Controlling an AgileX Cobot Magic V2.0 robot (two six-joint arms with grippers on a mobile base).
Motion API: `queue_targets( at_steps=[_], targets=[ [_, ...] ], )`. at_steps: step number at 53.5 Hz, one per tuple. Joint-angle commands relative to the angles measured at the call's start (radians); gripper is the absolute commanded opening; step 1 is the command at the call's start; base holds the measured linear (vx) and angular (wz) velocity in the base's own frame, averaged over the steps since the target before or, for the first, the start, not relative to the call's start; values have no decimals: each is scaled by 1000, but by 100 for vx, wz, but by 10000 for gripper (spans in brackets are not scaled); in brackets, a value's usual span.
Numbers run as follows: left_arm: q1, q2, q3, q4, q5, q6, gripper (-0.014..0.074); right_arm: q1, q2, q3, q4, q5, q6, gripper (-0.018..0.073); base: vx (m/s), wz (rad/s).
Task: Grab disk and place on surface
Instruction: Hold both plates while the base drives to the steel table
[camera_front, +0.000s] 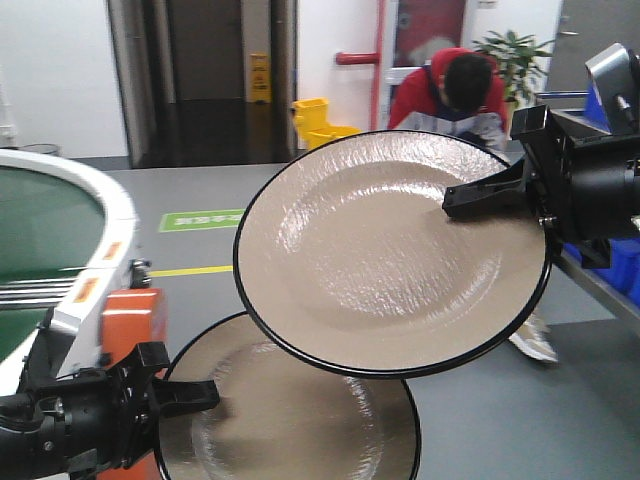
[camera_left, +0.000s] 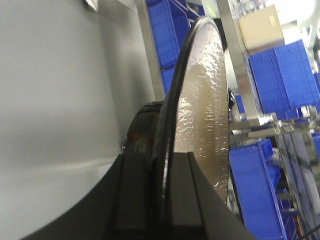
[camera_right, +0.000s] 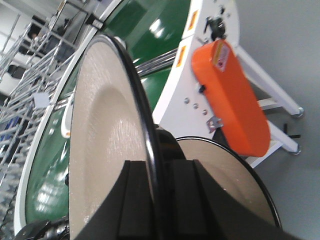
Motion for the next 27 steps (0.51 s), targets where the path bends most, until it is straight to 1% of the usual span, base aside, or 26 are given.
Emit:
queue_targets(
  at_steps=[1, 14, 27],
  targets=[
    [-4, -38, -35, -142, 59, -15, 1, -2, -42, -37, 115, -52, 7, -8, 15, -44],
    [-4, -38, -35, -142, 59, -15, 1, -2, -42, -37, 115, -53, 7, -8, 18, -41],
    [-4, -38, -35, -142, 59, -15, 1, -2, -42, -37, 115, -53, 7, -8, 25, -31]
  ],
)
